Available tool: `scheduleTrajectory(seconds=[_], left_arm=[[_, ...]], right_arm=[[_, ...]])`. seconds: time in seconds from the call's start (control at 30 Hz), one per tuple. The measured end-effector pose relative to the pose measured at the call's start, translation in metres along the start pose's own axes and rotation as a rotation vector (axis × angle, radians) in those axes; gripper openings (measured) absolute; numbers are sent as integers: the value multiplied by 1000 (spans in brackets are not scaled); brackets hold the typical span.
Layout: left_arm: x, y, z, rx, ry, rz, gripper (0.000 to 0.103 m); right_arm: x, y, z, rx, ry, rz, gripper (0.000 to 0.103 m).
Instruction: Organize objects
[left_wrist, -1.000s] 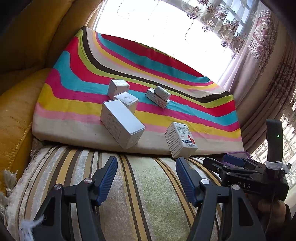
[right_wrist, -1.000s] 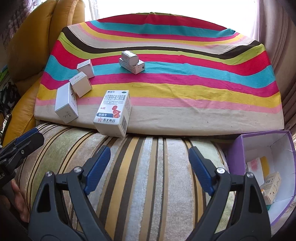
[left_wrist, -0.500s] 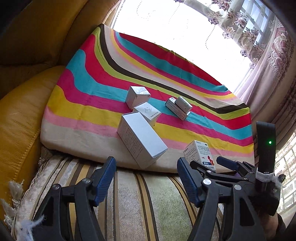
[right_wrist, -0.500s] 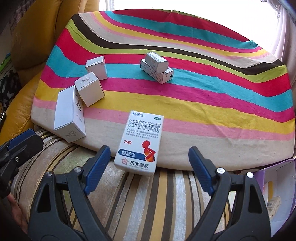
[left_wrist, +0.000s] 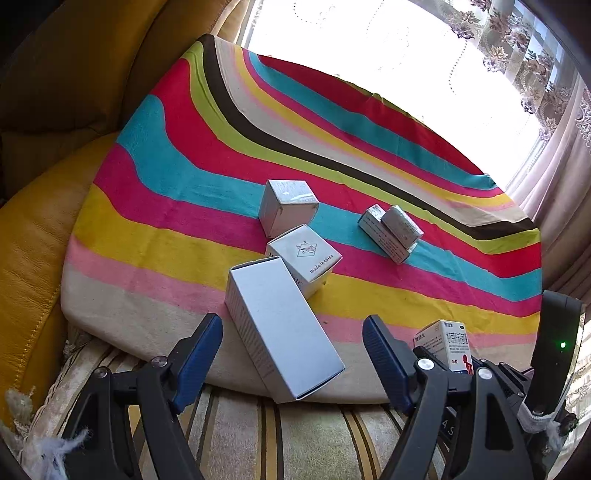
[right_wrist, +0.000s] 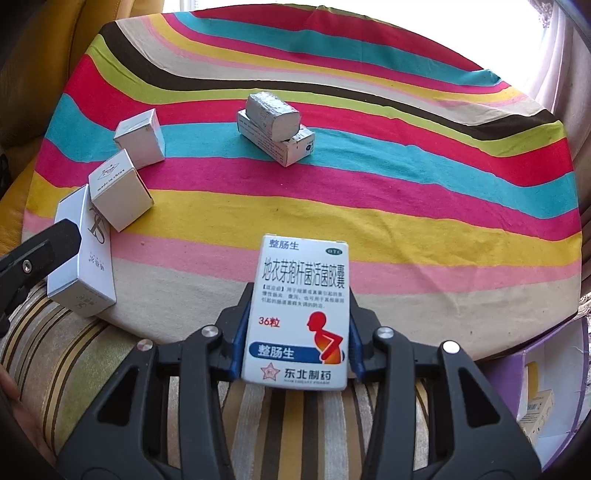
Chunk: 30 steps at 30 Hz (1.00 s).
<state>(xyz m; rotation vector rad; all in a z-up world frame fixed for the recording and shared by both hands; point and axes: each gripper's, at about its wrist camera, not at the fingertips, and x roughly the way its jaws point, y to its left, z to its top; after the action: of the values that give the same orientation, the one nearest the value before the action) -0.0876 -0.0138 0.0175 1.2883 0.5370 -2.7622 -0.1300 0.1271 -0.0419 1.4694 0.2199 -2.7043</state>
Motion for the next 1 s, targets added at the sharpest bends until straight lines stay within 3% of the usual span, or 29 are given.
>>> scheduleTrajectory(seconds=[0.17,0.27,0.43,1.0], left_arm=[[15,-10,2,30,28,50,78],[22,-14,2,53,41,68,57],[27,-14,0,59,57,84,39],[4,-19,-10,85,-12,159,37]], right_arm=[[1,-3,1,13,-7,-2,46],[2,-4,0,21,-9,5,46],[4,-6,2,35,-8,18,46],[-3,-6,-6,39,-22,48,45]])
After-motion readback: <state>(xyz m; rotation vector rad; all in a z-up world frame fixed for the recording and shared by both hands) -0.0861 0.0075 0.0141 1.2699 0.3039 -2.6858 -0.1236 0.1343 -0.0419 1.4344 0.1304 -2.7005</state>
